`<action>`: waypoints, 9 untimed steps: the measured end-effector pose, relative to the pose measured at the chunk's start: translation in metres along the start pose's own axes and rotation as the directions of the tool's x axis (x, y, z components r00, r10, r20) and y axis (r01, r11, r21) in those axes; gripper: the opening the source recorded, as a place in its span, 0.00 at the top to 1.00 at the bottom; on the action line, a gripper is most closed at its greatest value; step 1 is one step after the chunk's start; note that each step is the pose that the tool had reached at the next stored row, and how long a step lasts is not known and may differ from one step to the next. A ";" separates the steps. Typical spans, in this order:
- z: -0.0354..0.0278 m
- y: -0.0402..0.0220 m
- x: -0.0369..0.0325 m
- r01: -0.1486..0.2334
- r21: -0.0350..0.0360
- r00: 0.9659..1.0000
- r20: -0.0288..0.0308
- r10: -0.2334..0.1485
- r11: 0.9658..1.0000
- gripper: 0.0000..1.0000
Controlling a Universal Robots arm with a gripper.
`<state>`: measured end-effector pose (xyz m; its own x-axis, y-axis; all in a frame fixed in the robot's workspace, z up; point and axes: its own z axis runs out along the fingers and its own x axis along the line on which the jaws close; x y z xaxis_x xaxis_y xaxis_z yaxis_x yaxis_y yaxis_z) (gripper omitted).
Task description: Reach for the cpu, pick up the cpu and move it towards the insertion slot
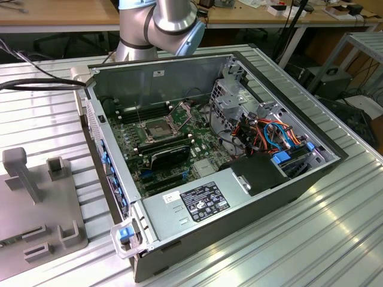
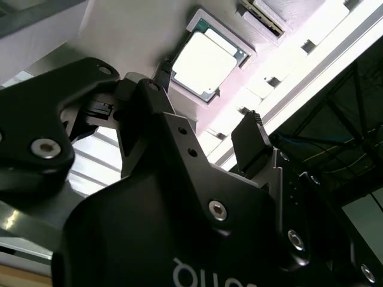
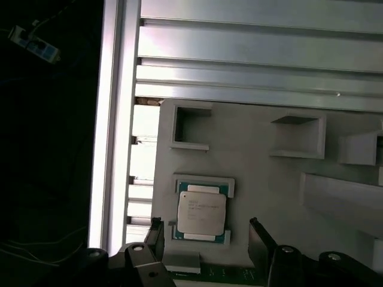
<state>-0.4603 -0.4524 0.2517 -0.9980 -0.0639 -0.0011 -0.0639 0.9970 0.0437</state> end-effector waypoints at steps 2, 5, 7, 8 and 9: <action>0.0080 -0.0005 0.0000 0.000 0.000 1.000 0.000 0.000 1.000 0.33; 0.0153 -0.0009 -0.0002 0.000 0.000 1.000 0.000 0.000 1.000 0.33; 0.0152 -0.0009 -0.0001 0.000 0.000 1.000 0.000 0.000 1.000 0.33; 0.0153 -0.0009 -0.0002 0.000 0.000 1.000 0.000 0.000 1.000 0.33; 0.0154 -0.0009 -0.0002 0.000 0.000 1.000 0.000 0.000 1.000 0.33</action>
<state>-0.4601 -0.4526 0.2362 -0.9979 -0.0644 -0.0010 -0.0644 0.9970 0.0433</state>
